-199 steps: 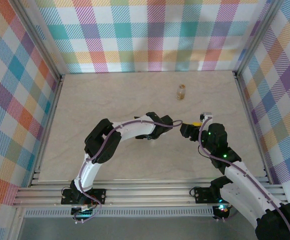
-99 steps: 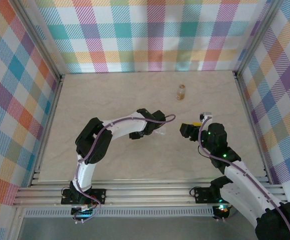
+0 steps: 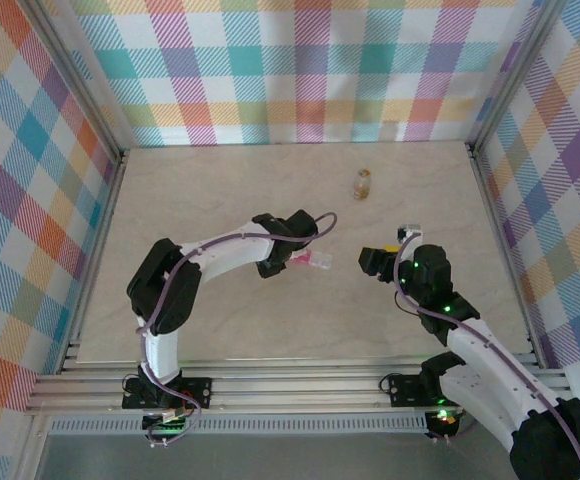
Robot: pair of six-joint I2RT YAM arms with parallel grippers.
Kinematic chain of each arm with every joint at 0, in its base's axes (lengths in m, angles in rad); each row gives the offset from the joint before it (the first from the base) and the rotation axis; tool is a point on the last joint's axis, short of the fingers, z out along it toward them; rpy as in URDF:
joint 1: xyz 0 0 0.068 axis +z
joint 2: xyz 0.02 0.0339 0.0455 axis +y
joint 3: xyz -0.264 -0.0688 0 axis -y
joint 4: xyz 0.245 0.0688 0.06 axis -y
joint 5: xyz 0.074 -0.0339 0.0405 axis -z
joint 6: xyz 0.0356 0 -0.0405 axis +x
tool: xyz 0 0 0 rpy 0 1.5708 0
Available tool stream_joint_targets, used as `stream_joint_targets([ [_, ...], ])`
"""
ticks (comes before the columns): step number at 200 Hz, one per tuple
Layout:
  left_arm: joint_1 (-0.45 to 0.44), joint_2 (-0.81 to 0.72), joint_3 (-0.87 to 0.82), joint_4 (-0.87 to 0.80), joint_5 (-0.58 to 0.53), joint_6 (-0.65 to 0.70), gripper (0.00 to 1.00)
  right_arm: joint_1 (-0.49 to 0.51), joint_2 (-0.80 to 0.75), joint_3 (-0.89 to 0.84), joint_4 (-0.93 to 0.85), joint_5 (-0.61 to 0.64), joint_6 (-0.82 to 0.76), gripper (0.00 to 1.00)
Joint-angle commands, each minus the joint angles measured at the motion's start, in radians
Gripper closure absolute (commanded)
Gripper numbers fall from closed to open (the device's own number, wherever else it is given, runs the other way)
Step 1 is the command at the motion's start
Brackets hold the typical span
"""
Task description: Sort the pills into containers
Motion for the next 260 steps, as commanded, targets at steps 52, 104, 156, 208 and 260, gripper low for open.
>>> stream_joint_targets([
  [52, 0.042, -0.371, -0.303, 0.392, 0.319, -0.191, 1.00, 0.004, 0.026, 0.026, 0.057, -0.045, -0.014, 0.28],
  [104, 0.069, -0.700, -0.653, 0.972, 0.589, -0.236, 1.00, 0.003, 0.093, 0.129, 0.031, -0.169, -0.050, 0.29],
  [156, 0.084, -0.863, -0.806, 1.340, 0.824, -0.204, 1.00, 0.026, 0.214, 0.397, -0.035, -0.580, -0.132, 0.34],
  [208, 0.101, -0.842, -0.835, 1.446, 0.888, -0.199, 1.00, 0.105, 0.281, 0.637, -0.232, -0.695, -0.307, 0.35],
  [260, 0.104, -0.762, -0.823, 1.466, 0.865, -0.209, 1.00, 0.161, 0.323, 0.738, -0.265, -0.683, -0.253, 0.32],
])
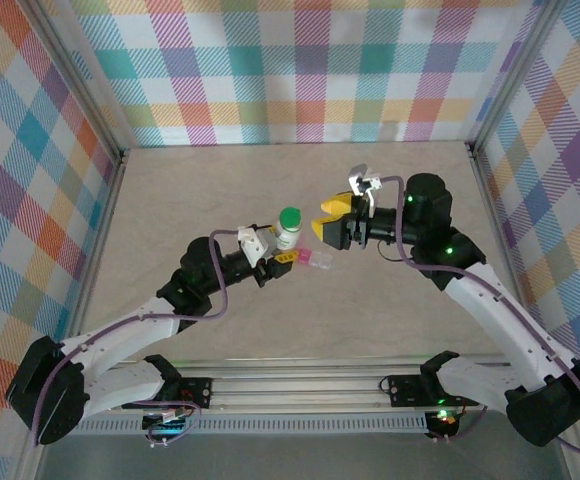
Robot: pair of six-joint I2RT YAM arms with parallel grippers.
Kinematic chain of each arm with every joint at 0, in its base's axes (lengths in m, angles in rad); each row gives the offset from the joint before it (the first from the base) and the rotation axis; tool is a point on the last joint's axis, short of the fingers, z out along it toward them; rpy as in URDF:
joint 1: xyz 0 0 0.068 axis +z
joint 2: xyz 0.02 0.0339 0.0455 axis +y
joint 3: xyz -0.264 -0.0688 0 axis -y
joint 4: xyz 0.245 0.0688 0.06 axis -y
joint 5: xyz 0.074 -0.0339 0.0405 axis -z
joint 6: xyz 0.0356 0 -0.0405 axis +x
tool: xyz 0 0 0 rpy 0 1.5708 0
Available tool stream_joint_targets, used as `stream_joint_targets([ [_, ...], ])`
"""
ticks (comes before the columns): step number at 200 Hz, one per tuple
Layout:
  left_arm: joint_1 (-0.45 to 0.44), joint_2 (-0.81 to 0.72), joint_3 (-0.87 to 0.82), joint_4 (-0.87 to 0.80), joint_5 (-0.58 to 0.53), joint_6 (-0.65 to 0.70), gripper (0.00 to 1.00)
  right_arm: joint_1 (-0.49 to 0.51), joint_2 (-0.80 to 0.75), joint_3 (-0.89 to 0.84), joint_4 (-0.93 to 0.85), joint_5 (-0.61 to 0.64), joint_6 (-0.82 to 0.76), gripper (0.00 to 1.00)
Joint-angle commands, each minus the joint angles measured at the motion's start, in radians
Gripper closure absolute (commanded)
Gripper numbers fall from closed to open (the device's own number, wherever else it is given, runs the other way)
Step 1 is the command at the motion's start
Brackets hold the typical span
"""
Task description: Sort the pills into containers
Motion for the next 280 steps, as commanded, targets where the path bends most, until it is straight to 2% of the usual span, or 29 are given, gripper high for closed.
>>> stream_joint_targets([
  [1, 0.011, 0.031, 0.006, 0.069, 0.023, 0.000, 1.00, 0.024, 0.035, 0.048, -0.069, -0.043, -0.031, 0.32],
  [17, 0.011, 0.045, 0.014, 0.070, 0.054, -0.004, 1.00, 0.040, 0.061, 0.057, -0.108, 0.003, -0.074, 0.33],
  [56, 0.011, 0.045, 0.013, 0.081, 0.051, -0.021, 1.00, 0.090, 0.154, 0.109, -0.239, 0.094, -0.193, 0.36],
  [90, 0.011, 0.051, 0.025, 0.063, 0.044, -0.021, 1.00, 0.127, 0.208, 0.110, -0.234, 0.058, -0.208, 0.37],
  [137, 0.011, 0.079, 0.057, 0.027, 0.097, -0.018, 1.00, 0.155, 0.261, 0.114, -0.171, 0.114, -0.152, 0.48],
  [246, 0.005, 0.086, 0.070, 0.018, 0.157, -0.012, 1.00, 0.178, 0.302, 0.102, -0.084, 0.141, -0.069, 0.39],
  [265, 0.003, 0.090, 0.072, 0.020, 0.169, -0.016, 1.00, 0.180, 0.299, 0.099, -0.074, 0.140, -0.062, 0.39],
  [280, 0.002, 0.090, 0.072, 0.023, 0.173, -0.018, 1.00, 0.180, 0.296, 0.098, -0.071, 0.144, -0.061, 0.43],
])
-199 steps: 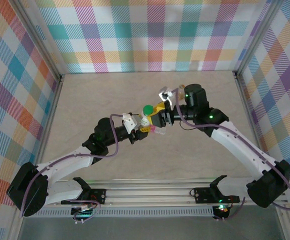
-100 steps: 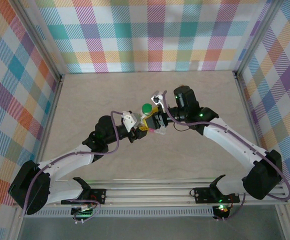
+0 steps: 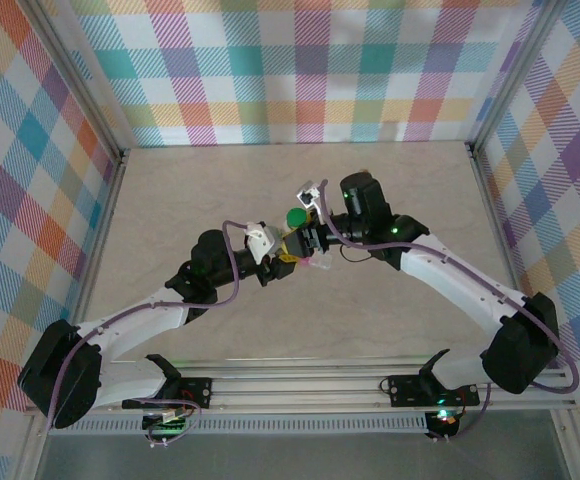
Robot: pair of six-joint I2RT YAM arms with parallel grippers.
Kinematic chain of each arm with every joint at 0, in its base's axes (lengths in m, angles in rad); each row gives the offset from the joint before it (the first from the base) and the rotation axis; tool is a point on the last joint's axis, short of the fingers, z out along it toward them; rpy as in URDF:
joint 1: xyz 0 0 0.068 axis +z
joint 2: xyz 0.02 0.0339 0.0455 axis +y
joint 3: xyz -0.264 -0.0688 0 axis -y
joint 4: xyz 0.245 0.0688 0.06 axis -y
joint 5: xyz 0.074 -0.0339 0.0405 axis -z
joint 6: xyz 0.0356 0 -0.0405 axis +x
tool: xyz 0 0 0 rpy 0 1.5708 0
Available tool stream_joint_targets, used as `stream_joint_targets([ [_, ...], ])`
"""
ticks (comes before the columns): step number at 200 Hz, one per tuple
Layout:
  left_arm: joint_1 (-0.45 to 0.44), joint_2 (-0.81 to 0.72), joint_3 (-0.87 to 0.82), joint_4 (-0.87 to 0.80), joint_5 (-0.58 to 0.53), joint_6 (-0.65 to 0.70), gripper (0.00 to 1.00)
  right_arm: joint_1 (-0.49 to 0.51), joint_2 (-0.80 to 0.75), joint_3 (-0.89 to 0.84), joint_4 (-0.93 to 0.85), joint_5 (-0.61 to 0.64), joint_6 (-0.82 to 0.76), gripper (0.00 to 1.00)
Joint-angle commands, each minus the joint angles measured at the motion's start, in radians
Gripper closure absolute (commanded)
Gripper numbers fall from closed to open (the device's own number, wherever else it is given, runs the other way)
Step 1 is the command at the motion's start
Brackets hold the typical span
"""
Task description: Sort the pills into containers
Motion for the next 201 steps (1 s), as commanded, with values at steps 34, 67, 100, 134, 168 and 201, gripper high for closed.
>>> stream_joint_targets([
  [34, -0.022, -0.007, 0.040, 0.051, 0.036, 0.013, 0.93, 0.011, -0.014, -0.002, 0.051, 0.054, 0.022, 0.58],
  [67, -0.022, -0.036, 0.004, 0.055, -0.094, 0.022, 0.35, 0.010, -0.053, -0.025, 0.050, 0.216, 0.046, 0.68],
  [100, -0.022, -0.093, -0.072, 0.079, -0.271, 0.015, 0.00, 0.006, -0.046, -0.007, 0.032, 0.453, 0.036, 0.69],
  [134, -0.017, -0.189, -0.150, 0.079, -0.618, -0.052, 0.00, -0.031, 0.063, 0.040, 0.080, 0.651, -0.023, 0.70],
  [168, 0.008, -0.307, -0.154, -0.061, -0.931, -0.216, 0.00, -0.106, 0.293, 0.113, 0.228, 0.684, -0.061, 0.70],
  [201, 0.044, -0.433, -0.196, -0.202, -1.091, -0.459, 0.00, -0.155, 0.525, 0.267, 0.274, 0.679, -0.083, 0.70],
])
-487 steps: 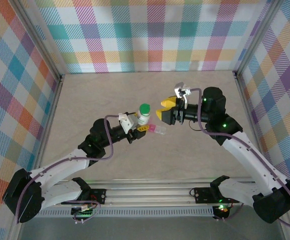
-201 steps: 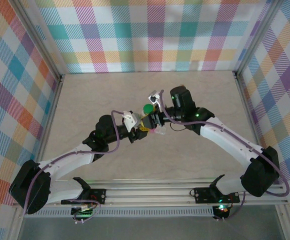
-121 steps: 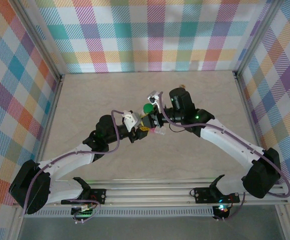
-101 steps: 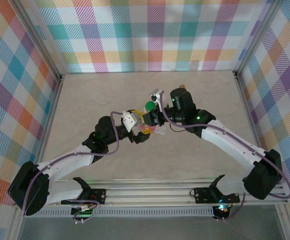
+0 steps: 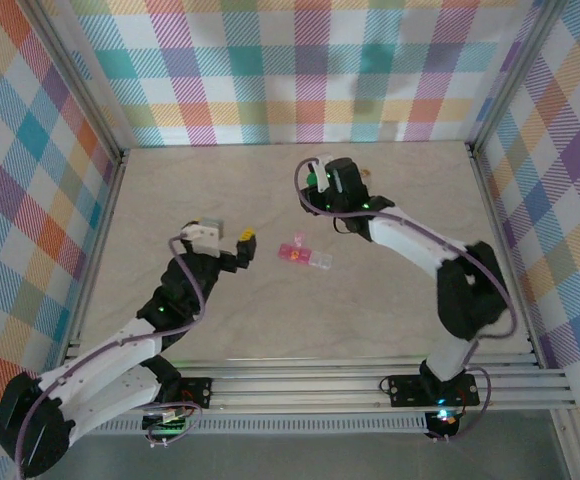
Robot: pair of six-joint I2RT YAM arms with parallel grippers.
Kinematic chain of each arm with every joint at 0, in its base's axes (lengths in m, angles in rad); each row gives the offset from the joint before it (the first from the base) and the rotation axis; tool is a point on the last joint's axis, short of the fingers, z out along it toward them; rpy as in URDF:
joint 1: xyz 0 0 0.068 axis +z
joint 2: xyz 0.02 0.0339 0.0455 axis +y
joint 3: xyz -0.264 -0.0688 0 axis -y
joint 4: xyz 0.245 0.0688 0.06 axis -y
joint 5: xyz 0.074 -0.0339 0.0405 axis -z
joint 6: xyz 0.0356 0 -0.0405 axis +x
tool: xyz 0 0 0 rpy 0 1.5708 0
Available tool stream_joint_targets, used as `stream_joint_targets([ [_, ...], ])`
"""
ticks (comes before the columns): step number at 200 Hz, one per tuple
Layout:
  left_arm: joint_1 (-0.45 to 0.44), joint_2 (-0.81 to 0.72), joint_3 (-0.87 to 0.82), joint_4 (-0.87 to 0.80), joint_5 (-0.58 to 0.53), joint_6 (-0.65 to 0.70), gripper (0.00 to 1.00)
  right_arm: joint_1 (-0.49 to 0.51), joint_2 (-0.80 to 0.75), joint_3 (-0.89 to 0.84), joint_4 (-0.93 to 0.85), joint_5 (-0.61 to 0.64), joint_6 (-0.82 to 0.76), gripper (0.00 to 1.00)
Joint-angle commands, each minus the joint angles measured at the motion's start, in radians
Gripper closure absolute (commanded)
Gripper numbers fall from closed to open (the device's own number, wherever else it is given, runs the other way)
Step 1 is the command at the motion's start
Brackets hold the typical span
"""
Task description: Sort the pills into containers
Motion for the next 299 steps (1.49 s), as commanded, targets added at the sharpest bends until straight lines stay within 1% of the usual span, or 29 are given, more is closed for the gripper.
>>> stream_joint_targets([
  [1, 0.030, -0.080, -0.040, -0.109, -0.205, -0.222, 0.00, -0.030, 0.111, 0.112, 0.084, 0.027, -0.032, 0.70],
  [20, 0.050, -0.122, -0.068, -0.160, -0.229, -0.335, 0.00, -0.054, 0.223, 0.204, 0.064, 0.007, -0.012, 0.70],
  [31, 0.058, -0.136, -0.080, -0.169, -0.226, -0.361, 0.00, -0.065, 0.279, 0.252, 0.052, -0.002, 0.003, 0.70],
  [58, 0.061, -0.131, -0.090, -0.158, -0.213, -0.373, 0.00, -0.082, 0.377, 0.329, 0.040, -0.015, 0.034, 0.69],
  [89, 0.061, -0.076, -0.072, -0.159, -0.168, -0.373, 0.00, -0.083, 0.449, 0.380, 0.030, -0.017, 0.029, 0.67],
  [121, 0.061, -0.023, -0.063, -0.138, -0.140, -0.373, 0.00, -0.085, 0.502, 0.416, 0.005, -0.038, 0.034, 0.63],
  [137, 0.061, -0.006, -0.061, -0.118, -0.125, -0.376, 0.00, -0.085, 0.511, 0.415, 0.007, -0.041, 0.045, 0.58],
  [152, 0.061, 0.011, -0.049, -0.115, -0.121, -0.377, 0.00, -0.085, 0.506, 0.409, 0.004, -0.040, 0.053, 0.49],
  [167, 0.061, 0.032, -0.035, -0.116, -0.126, -0.388, 0.00, -0.085, 0.494, 0.408, -0.015, -0.057, 0.059, 0.38],
  [176, 0.061, 0.046, -0.026, -0.115, -0.126, -0.396, 0.00, -0.084, 0.486, 0.413, -0.038, -0.073, 0.060, 0.35],
  [205, 0.063, 0.111, 0.015, -0.090, -0.095, -0.409, 0.00, -0.086, 0.419, 0.383, -0.077, -0.132, 0.064, 0.29],
  [233, 0.069, 0.231, 0.105, -0.089, -0.048, -0.413, 0.00, -0.095, 0.319, 0.318, -0.085, -0.176, 0.081, 0.25],
  [243, 0.085, 0.284, 0.152, -0.104, -0.012, -0.431, 0.00, -0.100, 0.286, 0.301, -0.097, -0.188, 0.089, 0.24],
  [269, 0.141, 0.444, 0.290, -0.139, 0.125, -0.489, 0.02, -0.132, 0.228, 0.285, -0.139, -0.227, 0.121, 0.23],
  [299, 0.173, 0.659, 0.477, -0.146, 0.245, -0.525, 0.05, -0.177, 0.196, 0.282, -0.114, -0.301, 0.173, 0.23],
])
